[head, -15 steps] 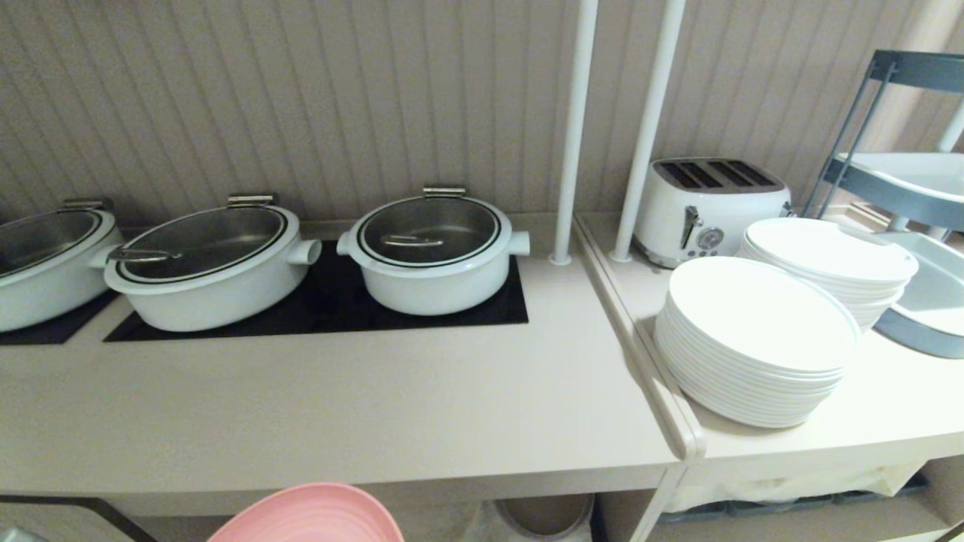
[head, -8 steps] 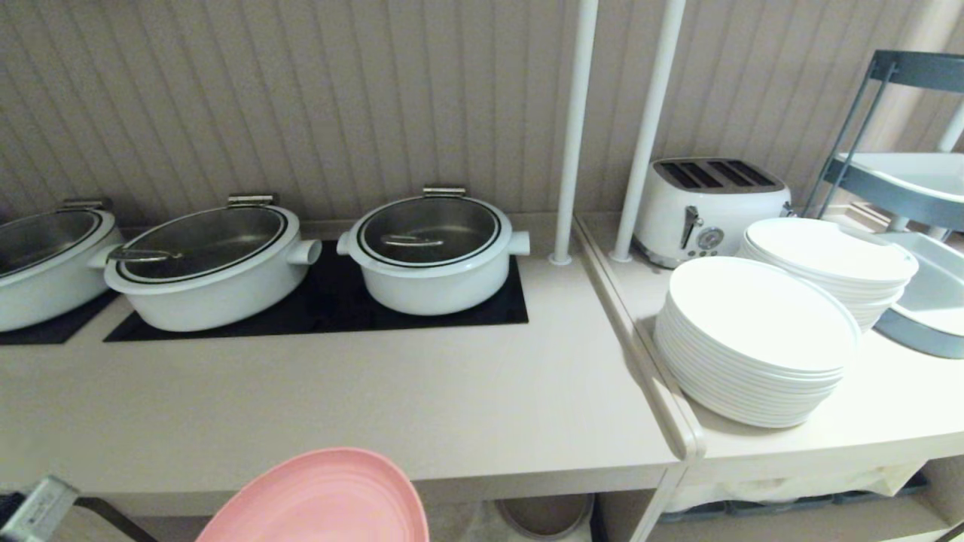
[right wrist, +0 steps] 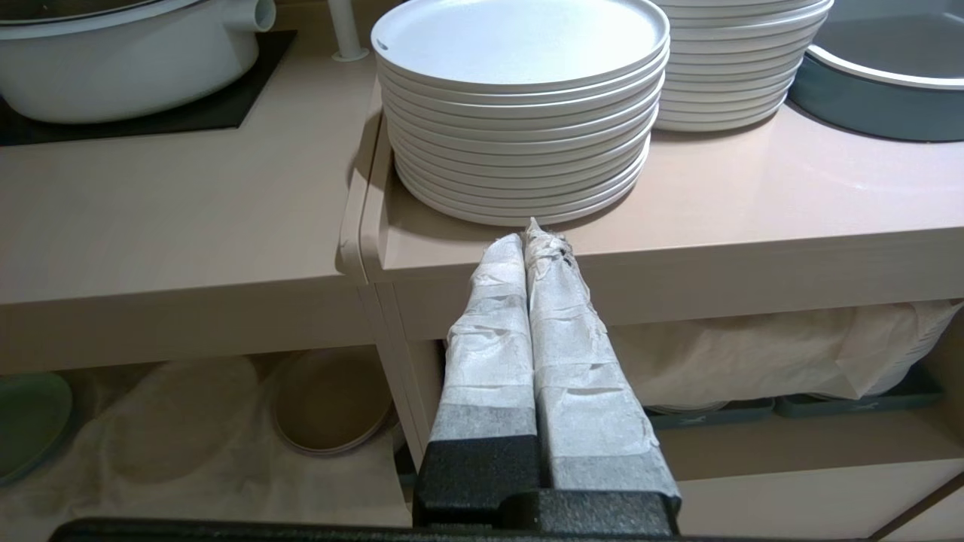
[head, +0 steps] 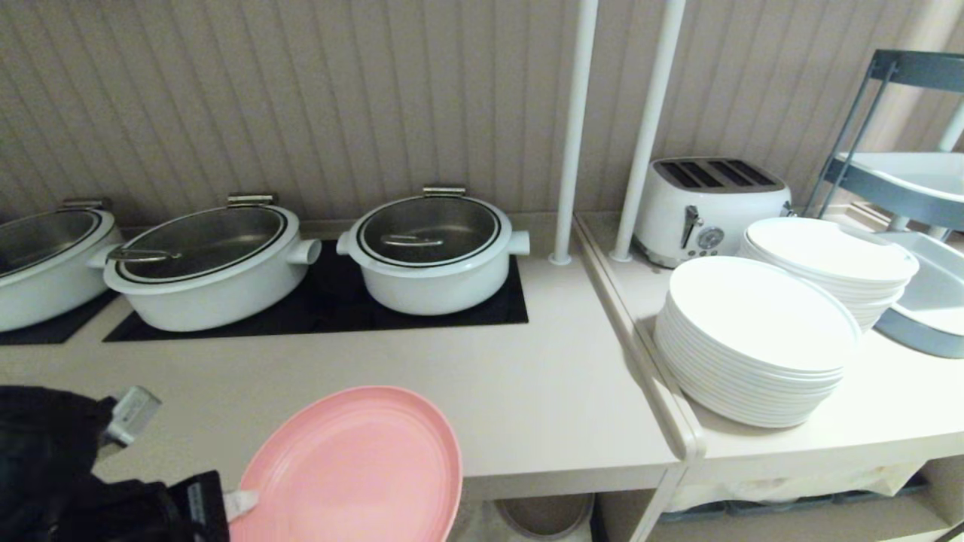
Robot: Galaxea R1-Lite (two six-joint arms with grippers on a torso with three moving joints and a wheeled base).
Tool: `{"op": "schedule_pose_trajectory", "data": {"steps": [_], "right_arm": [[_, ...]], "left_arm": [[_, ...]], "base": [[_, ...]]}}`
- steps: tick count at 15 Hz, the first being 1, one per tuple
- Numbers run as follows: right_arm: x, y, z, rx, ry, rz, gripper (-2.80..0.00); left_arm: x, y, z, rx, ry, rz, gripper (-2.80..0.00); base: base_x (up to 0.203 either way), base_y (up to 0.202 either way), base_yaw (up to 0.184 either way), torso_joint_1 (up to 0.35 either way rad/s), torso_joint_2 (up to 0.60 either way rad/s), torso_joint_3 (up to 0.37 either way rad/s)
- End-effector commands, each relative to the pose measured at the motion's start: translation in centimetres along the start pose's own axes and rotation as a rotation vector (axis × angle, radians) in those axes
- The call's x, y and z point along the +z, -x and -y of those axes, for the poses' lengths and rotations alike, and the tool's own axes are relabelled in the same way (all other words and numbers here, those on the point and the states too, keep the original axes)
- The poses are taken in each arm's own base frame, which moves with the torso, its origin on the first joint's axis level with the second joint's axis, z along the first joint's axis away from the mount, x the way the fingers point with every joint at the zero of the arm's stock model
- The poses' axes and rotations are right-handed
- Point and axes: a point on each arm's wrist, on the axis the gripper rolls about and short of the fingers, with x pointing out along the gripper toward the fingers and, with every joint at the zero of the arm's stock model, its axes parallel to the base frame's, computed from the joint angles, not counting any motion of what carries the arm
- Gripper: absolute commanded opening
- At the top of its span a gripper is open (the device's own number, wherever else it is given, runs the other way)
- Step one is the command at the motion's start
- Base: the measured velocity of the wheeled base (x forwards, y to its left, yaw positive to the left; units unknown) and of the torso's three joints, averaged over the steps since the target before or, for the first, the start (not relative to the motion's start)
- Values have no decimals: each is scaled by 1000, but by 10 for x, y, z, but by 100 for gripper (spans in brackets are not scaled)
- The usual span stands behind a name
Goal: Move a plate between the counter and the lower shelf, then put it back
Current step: Put the plate
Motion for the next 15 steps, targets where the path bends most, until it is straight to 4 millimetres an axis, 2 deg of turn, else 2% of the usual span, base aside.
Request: {"op": "schedule_pose_trajectory", "data": {"steps": [1,6,13,15], "right_arm": [[0,0,0,0,0,-1,-280],[0,0,0,0,0,-1,-280],[0,0,0,0,0,-1,-280],[0,0,0,0,0,-2,-280]], "left_arm": [[12,-25,15,51,-1,-31,-280],[34,-67,38,75,7,32,-280],[65,-116,29,207,87,43,-280],[73,-128,32,213,98,46,-280]], "base": [[0,0,0,0,0,0],[0,0,0,0,0,0],[0,0,0,0,0,0],[0,0,0,0,0,0]]}}
